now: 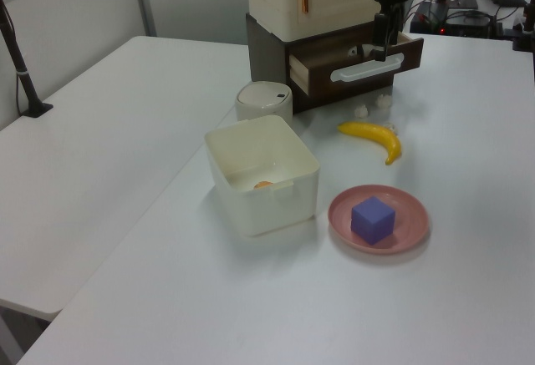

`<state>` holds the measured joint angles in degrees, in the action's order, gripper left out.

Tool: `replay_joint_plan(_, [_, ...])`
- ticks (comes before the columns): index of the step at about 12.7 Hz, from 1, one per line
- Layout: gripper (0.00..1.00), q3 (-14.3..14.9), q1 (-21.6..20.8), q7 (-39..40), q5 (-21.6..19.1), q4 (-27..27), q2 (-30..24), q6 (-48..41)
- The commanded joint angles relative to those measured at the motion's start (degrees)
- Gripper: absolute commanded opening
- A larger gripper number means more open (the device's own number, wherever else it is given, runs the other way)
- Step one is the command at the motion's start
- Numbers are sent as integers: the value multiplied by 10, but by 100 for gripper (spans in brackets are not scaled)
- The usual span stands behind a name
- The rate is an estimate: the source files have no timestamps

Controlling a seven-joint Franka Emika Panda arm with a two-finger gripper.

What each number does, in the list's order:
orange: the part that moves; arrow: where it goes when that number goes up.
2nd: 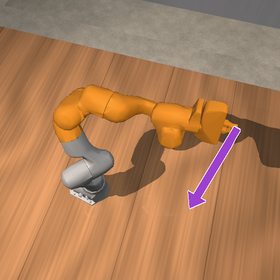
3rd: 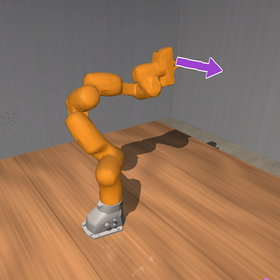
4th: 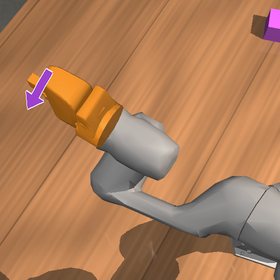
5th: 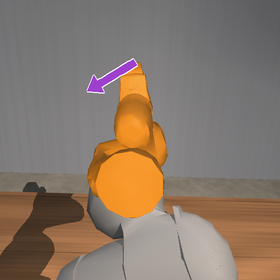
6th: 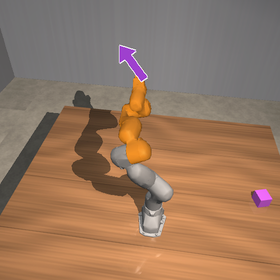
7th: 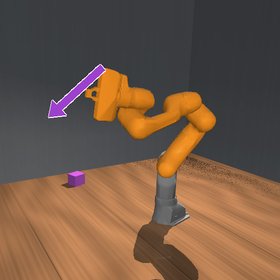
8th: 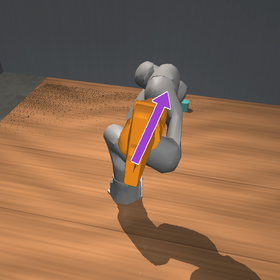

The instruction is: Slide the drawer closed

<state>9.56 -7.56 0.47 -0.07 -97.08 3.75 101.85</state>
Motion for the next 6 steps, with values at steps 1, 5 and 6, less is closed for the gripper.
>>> replay_joint_plan(1, [99,1,-6,-11,4,-14,-10,5])
replay_joint_plan(5, [71,1,-6,-13,2,-15,-10,5])
replay_joint_plan(6, [57,0,-7,-16,2,-17,-10,6])
